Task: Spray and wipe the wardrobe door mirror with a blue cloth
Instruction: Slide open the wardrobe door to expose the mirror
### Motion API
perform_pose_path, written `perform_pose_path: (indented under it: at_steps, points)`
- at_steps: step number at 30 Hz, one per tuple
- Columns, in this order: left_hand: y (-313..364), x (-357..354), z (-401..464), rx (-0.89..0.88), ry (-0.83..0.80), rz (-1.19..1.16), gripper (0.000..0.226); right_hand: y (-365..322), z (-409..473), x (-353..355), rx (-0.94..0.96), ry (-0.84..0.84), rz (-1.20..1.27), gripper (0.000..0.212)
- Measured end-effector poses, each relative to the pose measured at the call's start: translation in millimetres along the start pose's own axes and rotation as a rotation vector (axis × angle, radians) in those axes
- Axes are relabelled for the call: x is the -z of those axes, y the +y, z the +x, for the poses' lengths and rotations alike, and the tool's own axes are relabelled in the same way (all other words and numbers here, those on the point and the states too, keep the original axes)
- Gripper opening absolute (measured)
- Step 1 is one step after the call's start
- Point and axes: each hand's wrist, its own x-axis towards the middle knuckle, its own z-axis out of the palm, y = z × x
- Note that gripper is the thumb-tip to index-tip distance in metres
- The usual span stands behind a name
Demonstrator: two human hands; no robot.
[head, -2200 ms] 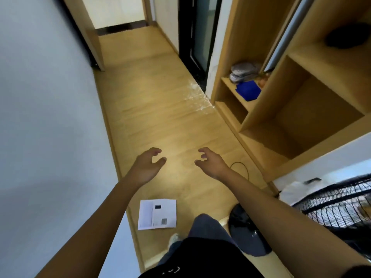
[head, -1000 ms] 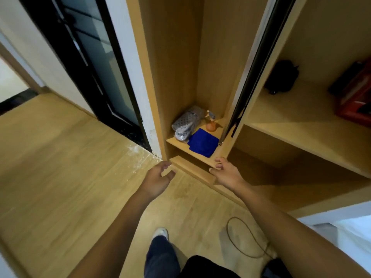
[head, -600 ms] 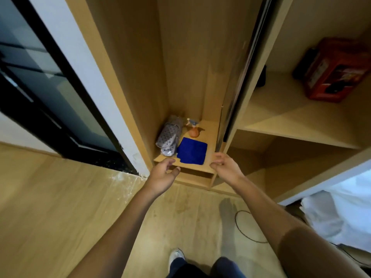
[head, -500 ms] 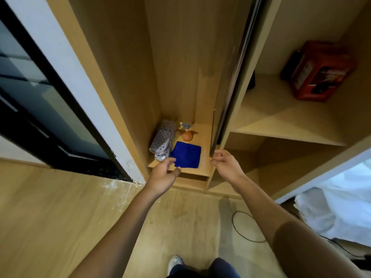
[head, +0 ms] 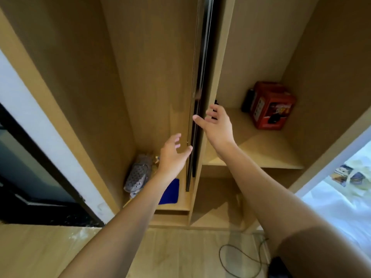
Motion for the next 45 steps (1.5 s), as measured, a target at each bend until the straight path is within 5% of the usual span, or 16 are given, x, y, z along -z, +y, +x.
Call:
perform_pose_path:
  at_steps: [11, 21, 45]
  points:
    - [31, -27, 49, -0.069, 0.083, 0.169, 0.069, -50, 45, -18, 0.211, 0.063, -0.053, 0.050]
    - [26, -40, 52, -0.179, 0.237, 0.288, 0.018, -40, 55, -23, 0.245, 0.161, -0.164, 0.007]
    - [19, -14, -19, -0.255, 0.143, 0.320, 0.021, -44, -27, -20, 0.224, 0.262, -0.167, 0.013]
